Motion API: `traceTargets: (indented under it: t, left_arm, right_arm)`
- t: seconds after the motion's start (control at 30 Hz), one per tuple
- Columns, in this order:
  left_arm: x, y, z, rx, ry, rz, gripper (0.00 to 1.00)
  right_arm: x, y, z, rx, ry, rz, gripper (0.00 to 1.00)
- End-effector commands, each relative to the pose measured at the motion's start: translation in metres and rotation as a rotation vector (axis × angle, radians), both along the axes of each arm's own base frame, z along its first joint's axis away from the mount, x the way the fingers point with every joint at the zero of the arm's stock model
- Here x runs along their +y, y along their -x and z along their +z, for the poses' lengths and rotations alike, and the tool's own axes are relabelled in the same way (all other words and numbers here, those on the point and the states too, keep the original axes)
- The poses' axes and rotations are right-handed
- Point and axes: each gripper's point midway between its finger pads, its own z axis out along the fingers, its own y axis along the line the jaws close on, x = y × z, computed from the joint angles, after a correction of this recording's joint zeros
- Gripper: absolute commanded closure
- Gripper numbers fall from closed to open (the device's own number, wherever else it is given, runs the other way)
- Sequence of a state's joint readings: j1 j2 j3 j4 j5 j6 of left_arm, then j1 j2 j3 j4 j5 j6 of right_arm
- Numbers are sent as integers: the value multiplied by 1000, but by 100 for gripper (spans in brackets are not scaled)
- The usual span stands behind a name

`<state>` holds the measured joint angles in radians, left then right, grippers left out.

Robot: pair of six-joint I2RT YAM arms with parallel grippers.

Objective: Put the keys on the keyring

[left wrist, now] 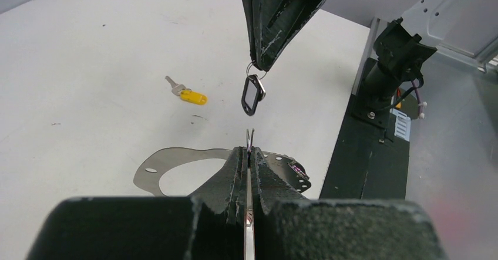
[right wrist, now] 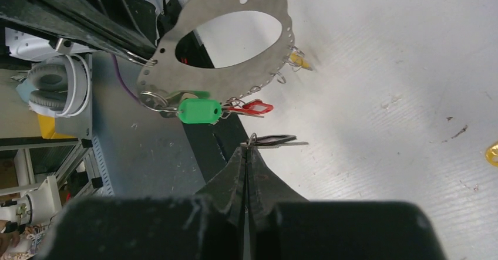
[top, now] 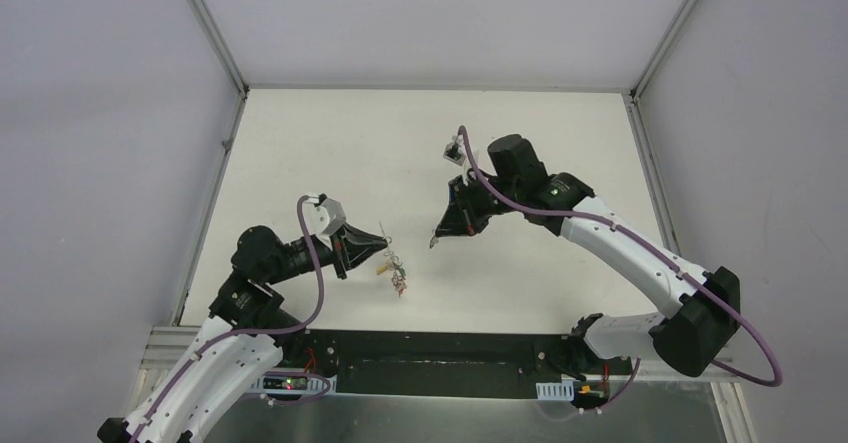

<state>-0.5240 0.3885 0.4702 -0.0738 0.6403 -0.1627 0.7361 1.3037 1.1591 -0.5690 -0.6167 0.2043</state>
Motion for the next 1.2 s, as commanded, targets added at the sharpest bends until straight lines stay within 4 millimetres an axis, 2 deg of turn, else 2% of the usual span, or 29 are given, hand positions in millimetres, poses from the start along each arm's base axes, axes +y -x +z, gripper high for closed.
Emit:
traceTargets:
  t: [0.0,0.17,0.33,0.47,0.53,0.7,0.97,1.17]
  left_arm:
    - [-6,10,38,-157,36,-81,100]
    - [-12,13,38,-178,18,-133,100]
    - [-16,15,35,-190,3,-169,100]
    - [-16,17,34,-196,6,-182,100]
    - [-17,19,34,-194,9,-189,100]
    - [-17,20,33,-189,19,-192,100]
    - [-17,20,32,-173,37,-187,100]
    - [-17,20,33,-165,48,-191,100]
  right_arm:
    - [3,8,39,-92,-126,62,100]
    - [4,23,61,-131,-208,147,100]
    - [14,37,79,-89,-299,255,100]
    - [25,37,78,-96,-307,280,100]
    - [28,51,84,-48,-337,334,100]
    - [39,56,87,-54,-346,352,100]
    - [49,59,85,-63,-360,375,100]
    - [56,52,84,-70,-361,342,100]
